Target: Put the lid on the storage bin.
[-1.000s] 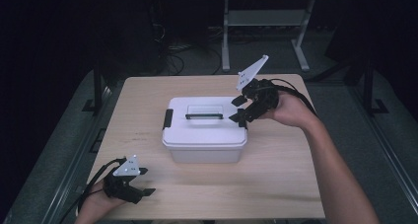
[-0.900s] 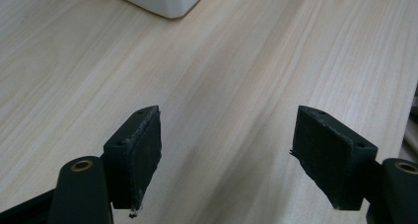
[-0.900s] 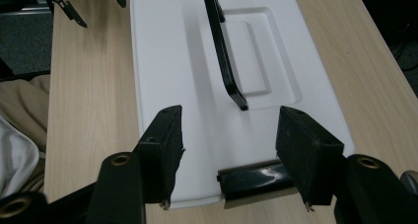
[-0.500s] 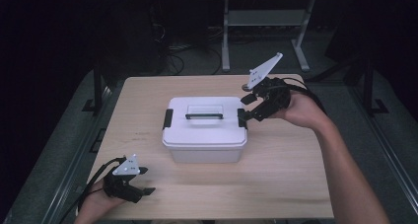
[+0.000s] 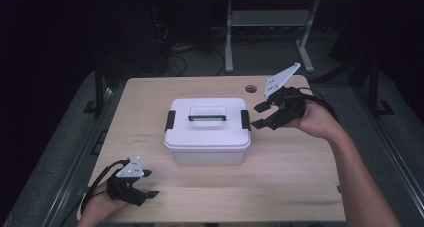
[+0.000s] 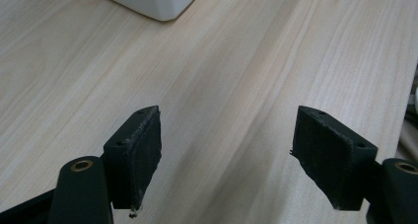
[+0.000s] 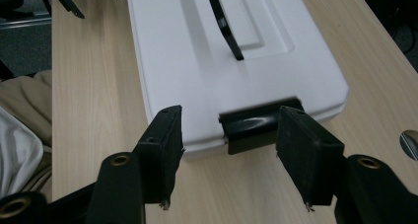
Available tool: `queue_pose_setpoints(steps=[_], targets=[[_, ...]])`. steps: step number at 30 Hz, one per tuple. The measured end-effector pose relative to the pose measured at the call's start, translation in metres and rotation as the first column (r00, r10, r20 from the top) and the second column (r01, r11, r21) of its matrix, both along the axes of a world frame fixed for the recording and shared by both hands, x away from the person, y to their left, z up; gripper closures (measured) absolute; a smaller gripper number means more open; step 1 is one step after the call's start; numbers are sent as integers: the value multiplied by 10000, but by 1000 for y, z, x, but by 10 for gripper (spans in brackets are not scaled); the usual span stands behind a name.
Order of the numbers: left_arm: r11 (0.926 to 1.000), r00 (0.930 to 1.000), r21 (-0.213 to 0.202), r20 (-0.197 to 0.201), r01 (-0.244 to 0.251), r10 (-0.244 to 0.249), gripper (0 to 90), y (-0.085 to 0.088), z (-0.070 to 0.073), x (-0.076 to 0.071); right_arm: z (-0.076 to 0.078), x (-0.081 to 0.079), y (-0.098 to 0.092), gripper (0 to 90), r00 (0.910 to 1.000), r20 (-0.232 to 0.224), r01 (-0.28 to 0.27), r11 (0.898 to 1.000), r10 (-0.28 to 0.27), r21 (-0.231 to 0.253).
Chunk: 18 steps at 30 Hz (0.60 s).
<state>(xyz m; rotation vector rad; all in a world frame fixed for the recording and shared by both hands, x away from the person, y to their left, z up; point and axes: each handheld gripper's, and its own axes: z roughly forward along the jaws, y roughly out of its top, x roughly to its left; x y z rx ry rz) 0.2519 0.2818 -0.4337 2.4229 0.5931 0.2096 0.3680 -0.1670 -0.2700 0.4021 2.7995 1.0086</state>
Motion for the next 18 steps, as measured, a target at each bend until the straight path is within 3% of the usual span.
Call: queue_pose_setpoints(steps=[18], targets=[[9999,10000,-150,20,-35,35,267,1,3,-2,-15,-7,-16,436,9997,-171,197,9998,-195,87]])
